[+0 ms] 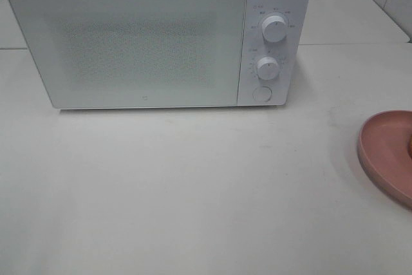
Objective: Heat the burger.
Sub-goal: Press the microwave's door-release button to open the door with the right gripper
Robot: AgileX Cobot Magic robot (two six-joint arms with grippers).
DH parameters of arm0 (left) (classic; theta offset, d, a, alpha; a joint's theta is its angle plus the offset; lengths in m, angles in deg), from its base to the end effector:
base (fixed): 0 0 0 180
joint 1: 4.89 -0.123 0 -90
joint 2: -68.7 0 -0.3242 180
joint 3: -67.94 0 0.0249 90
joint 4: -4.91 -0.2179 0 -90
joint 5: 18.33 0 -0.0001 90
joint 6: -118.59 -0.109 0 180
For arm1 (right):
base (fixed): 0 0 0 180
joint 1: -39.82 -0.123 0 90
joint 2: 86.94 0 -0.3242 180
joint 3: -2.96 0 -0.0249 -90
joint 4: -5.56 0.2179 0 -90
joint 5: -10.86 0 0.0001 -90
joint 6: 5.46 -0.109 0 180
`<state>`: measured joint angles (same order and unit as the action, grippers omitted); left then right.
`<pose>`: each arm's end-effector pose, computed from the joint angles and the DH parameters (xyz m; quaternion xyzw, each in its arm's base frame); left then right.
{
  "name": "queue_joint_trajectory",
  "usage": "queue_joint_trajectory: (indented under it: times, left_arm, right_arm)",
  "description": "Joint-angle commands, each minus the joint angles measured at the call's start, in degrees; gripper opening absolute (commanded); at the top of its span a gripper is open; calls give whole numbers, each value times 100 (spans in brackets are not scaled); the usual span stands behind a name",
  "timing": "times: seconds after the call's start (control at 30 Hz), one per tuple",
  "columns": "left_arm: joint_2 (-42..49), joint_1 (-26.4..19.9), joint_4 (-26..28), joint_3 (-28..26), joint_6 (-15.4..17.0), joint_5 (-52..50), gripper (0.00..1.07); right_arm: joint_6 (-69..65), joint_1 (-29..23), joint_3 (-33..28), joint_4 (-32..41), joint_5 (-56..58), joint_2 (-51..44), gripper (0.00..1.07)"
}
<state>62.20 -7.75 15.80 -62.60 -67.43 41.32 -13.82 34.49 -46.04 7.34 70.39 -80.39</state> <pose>-0.0572 -0.0207 0.2565 0.0263 0.8420 -0.0535 0.5361 -0.0579 -0.0025 0.2575 0.0218 0.8434 0.0794 0.5310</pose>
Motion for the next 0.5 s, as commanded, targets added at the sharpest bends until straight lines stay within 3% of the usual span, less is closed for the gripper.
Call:
queue_joint_trajectory:
  times: [0.03, 0.5]
  left_arm:
    - [97, 6, 23, 11, 34, -17, 100]
    - [97, 6, 23, 11, 34, -17, 100]
  right_arm:
    - [46, 40, -11, 6, -23, -138, 75]
    - [46, 40, -11, 11, -23, -138, 75]
